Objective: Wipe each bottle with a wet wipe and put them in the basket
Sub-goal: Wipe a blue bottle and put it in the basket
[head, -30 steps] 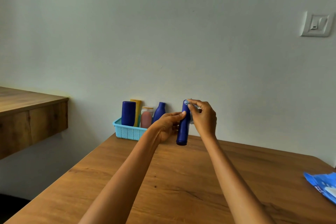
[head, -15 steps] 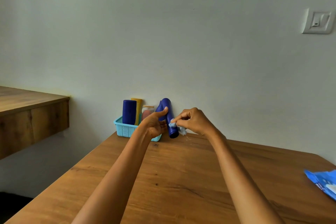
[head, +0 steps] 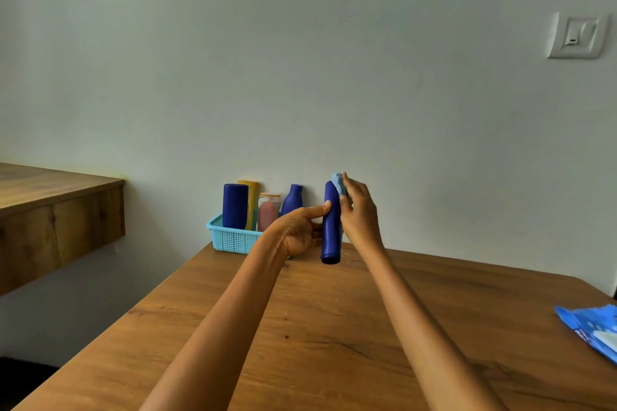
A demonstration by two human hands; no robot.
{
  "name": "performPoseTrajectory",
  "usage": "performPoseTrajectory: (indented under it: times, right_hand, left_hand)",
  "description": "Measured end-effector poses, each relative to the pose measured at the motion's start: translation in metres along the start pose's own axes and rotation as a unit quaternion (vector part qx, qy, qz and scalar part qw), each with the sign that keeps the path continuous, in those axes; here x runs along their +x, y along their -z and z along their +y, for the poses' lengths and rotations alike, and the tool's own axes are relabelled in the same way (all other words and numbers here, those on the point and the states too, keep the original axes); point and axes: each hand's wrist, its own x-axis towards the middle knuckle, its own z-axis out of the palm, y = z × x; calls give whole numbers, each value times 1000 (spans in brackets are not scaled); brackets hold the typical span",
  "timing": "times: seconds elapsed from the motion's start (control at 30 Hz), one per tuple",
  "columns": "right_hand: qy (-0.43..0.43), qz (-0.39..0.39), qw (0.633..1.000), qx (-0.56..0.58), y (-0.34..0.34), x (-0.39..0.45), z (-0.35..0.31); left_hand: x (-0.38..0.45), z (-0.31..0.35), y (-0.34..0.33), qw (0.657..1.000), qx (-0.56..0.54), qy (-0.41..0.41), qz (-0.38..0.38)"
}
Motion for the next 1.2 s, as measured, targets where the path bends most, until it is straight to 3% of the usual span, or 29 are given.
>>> performPoseTrajectory:
  times: [0.13,0.33,0.5,0.67,0.77,0.87,1.03,1.2]
  right_hand:
    - [38,-16,999,-29,2,-1,1]
    - [80,-59,995,22,3,-4,-4]
    - [70,-90,993,36,4,-8,-8]
    - [21,-200,976,84,17,-4,-9]
    - [-46,-109,975,187,25,-1,-4]
    - [-136,-17,950,280,25,5,3]
    - [-191,-46,948,252,15,5,7]
    - [-176,-44,973,146,6,-2,8]
  left_hand:
    - [0,4,1,999,-14,-26,16]
    - [-2,10,6,996,-56,-53,49]
    - [-1,9,13,991,-105,-48,61]
    - [1,6,19,990,-119,-49,59]
    - [-2,4,19,991,-129,-44,9]
    - [-7,2,14,986,-153,-30,-50]
    - [-5,0,9,987,-146,-9,-59]
    - [0,-3,4,1000,9,-7,25]
